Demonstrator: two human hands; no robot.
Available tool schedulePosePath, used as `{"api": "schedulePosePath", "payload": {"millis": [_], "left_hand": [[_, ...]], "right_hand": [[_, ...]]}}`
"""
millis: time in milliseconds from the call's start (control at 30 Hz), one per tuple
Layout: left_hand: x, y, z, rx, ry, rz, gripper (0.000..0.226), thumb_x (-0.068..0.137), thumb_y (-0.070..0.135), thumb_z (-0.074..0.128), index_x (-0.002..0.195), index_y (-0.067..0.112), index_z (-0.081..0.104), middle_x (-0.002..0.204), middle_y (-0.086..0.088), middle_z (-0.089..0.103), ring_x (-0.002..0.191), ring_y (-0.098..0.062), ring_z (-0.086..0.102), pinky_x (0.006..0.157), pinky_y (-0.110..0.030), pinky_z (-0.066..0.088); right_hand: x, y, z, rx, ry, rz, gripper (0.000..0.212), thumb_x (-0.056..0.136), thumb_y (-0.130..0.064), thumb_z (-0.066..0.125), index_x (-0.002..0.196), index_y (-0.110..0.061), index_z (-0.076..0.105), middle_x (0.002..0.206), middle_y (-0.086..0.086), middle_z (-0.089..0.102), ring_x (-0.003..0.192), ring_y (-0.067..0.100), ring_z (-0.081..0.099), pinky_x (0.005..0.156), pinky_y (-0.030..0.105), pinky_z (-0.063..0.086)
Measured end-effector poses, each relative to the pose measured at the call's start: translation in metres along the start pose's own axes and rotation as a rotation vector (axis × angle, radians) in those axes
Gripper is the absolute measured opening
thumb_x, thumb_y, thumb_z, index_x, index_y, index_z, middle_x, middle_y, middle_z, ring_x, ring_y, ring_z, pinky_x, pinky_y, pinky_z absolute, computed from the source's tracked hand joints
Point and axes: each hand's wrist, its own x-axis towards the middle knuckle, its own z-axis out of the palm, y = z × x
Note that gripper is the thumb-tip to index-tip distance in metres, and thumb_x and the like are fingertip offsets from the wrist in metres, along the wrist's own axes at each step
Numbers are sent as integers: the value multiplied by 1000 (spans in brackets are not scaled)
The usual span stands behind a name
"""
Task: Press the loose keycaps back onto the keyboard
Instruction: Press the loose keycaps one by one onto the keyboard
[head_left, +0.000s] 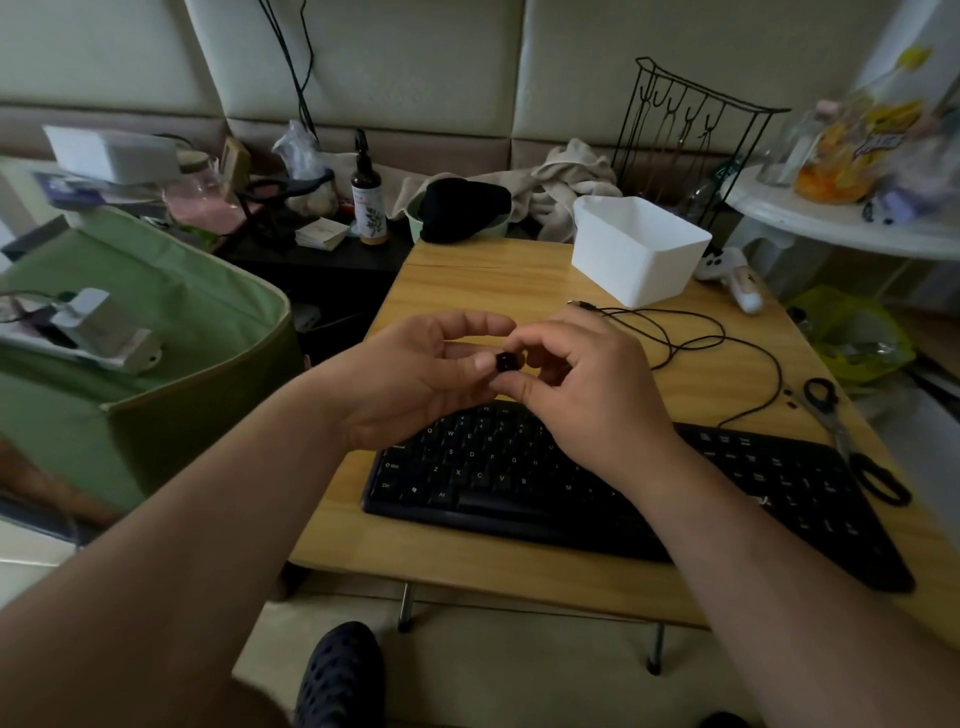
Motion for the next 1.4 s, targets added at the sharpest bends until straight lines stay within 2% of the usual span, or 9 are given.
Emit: {"api": "schedulePosePath", "payload": {"millis": [233,400,600,667,733,900,1100,1200,1400], "left_hand": [[-6,3,-16,133,61,-3,35,100,-3,55,132,11,63,105,-14,76,99,-19,71,94,-30,56],[-11,5,-28,320,107,-4,35,100,-2,59,130,16,65,104,-10,78,96,-16,71,93,-32,55],[-16,4,-44,478,125,-85,40,101,2,63,136,22,62,101,-9,78,92,-18,67,85,-30,53],[-17,5,-50,487,129,-91,44,101,3,62,140,22,59,109,-6,79,103,-20,71,94,-34,54],[-18,6,-56,559,184,-74,44,102,5,62,142,23,58,115,-1,78,109,-16,72,91,-29,55],[-20,0,-78,878,397,-83,20,99,17,69,118,26,71,98,-1,76,92,-18,73,75,-27,56],[-21,-4,-81,855,308,-195,6,97,19,73,99,16,77,90,-12,78,85,-23,75,84,-43,65],[-22,-5,-79,844,284,-259,11,96,25,75,95,14,79,92,-14,78,87,-26,75,84,-42,65],[-22,-8,-81,814,302,-285,13,93,26,78,93,13,79,81,-7,76,77,-16,72,77,-31,63]], "right_hand": [[2,-6,12,31,-18,-4,24,79,-20,90,101,-21,80,85,-11,64,77,2,62,67,11,49],[5,-10,22,-52,-89,-52,21,84,-19,84,104,-23,80,86,-11,66,72,6,62,66,28,55],[17,-18,36,-223,-267,-69,12,86,-31,76,97,-26,77,82,-12,62,76,9,57,66,33,53],[19,-19,42,-218,-283,-22,12,86,-33,76,97,-28,77,83,-12,62,77,8,58,66,33,53],[21,-16,45,-204,-291,75,14,87,-36,77,99,-29,77,83,-14,65,75,4,60,65,31,53],[21,-8,54,-98,-347,335,12,89,-38,78,97,-29,77,80,-15,69,72,-1,63,61,17,47],[24,-19,70,-136,-478,359,14,89,-41,77,97,-29,78,88,-13,66,80,3,60,65,22,50],[24,-20,77,-168,-502,357,12,88,-41,77,93,-30,77,86,-14,65,77,4,59,58,22,44],[24,-23,86,-170,-484,381,18,86,-42,78,102,-35,77,92,-16,63,88,7,62,67,24,50]]}}
